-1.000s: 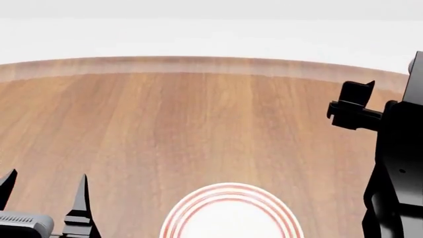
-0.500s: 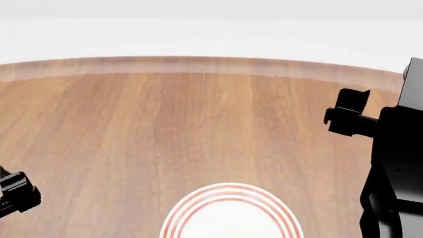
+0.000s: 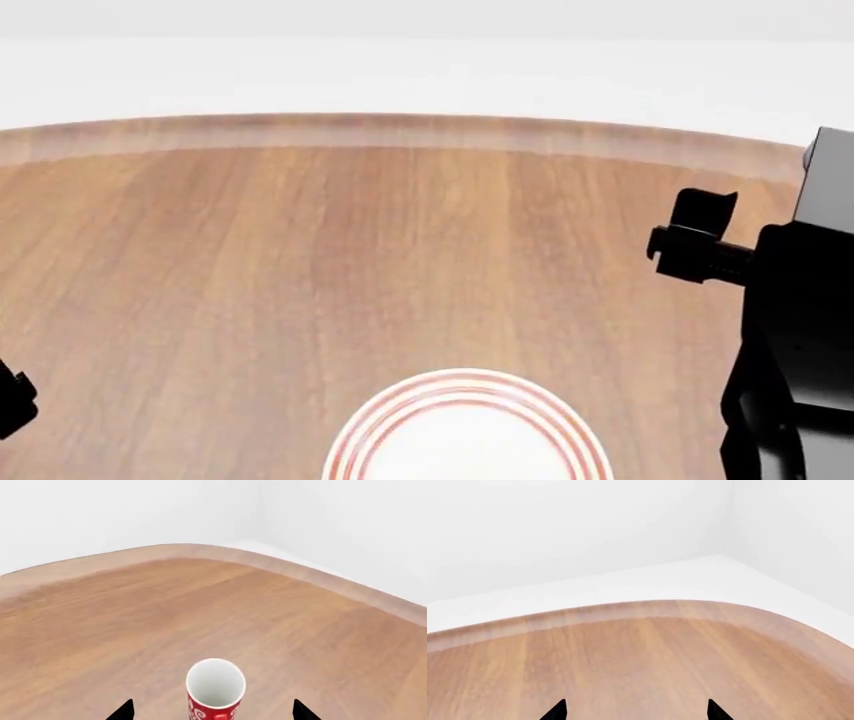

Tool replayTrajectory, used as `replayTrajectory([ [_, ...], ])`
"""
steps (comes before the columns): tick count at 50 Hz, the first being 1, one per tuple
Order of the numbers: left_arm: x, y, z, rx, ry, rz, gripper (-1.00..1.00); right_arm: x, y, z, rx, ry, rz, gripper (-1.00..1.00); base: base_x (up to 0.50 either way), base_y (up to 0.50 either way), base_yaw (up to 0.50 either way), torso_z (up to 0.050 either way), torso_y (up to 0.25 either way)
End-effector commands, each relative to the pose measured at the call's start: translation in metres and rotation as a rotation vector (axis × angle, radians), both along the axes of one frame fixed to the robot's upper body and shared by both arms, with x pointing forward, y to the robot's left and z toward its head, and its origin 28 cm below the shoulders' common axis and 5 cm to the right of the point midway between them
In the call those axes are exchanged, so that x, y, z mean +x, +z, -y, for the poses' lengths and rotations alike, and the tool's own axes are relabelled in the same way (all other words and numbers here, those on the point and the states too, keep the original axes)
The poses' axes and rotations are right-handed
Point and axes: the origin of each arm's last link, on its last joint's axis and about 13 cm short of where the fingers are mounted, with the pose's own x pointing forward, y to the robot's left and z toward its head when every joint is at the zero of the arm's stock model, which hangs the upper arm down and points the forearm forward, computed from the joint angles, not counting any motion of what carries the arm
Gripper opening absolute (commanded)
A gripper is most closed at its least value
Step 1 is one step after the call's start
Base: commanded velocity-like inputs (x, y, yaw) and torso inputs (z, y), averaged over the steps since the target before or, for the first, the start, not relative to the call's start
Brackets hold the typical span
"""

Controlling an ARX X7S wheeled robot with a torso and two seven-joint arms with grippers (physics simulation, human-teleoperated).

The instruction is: Pick up the red mug and put it on the plate

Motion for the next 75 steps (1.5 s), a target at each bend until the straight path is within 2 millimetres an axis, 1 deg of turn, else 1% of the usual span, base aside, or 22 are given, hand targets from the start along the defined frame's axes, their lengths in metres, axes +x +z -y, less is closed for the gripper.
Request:
replayTrajectory([
  [1,0.008,-0.002,0.000,-0.021,-0.058,-0.052,1.00,0.001,-0.002,-0.001,-0.002,0.004,-0.007,1.00,0.00,0.00,0.00,0.000,0.000],
  [3,0.014,-0.003,-0.002,-0.036,-0.075,-0.080,1.00,0.001,-0.003,0.000,-0.007,-0.002,-0.010,1.00,0.00,0.00,0.00,0.000,0.000],
  [4,0.016,-0.004,-0.002,-0.037,-0.078,-0.083,1.00,0.002,-0.004,0.000,-0.029,-0.018,-0.008,1.00,0.00,0.00,0.00,0.000,0.000],
  [7,0.019,-0.008,-0.002,-0.041,-0.092,-0.094,1.00,0.001,-0.007,0.000,-0.023,-0.010,-0.011,1.00,0.00,0.00,0.00,0.000,0.000],
  [8,0.034,-0.016,-0.007,-0.046,-0.130,-0.132,1.00,0.004,-0.010,0.000,-0.011,-0.003,-0.030,1.00,0.00,0.00,0.00,0.000,0.000],
  [9,0.036,-0.034,-0.008,-0.068,-0.127,-0.222,1.00,0.005,-0.010,0.000,-0.011,-0.003,-0.030,1.00,0.00,0.00,0.00,0.000,0.000],
  [20,0.040,-0.039,-0.008,-0.075,-0.129,-0.241,1.00,0.006,-0.014,0.000,-0.009,-0.003,-0.037,1.00,0.00,0.00,0.00,0.000,0.000],
  [27,0.044,-0.041,-0.010,-0.083,-0.123,-0.249,1.00,0.005,-0.012,-0.001,-0.015,0.002,-0.035,1.00,0.00,0.00,0.00,0.000,0.000],
  [35,0.049,-0.046,-0.012,-0.085,-0.113,-0.267,1.00,0.008,-0.020,0.001,-0.001,-0.001,-0.048,1.00,0.00,0.00,0.00,0.000,0.000],
  [47,0.061,-0.062,-0.018,-0.086,-0.100,-0.315,1.00,0.009,-0.024,0.001,0.004,0.001,-0.053,1.00,0.00,0.00,0.00,0.000,0.000],
  [68,0.075,-0.076,-0.027,-0.099,-0.072,-0.364,1.00,0.012,-0.029,0.003,0.011,0.001,-0.064,1.00,0.00,0.00,0.00,0.000,0.000],
  [75,0.079,-0.080,-0.032,-0.104,-0.047,-0.375,1.00,0.011,-0.031,0.002,0.015,0.003,-0.064,1.00,0.00,0.00,0.00,0.000,0.000],
])
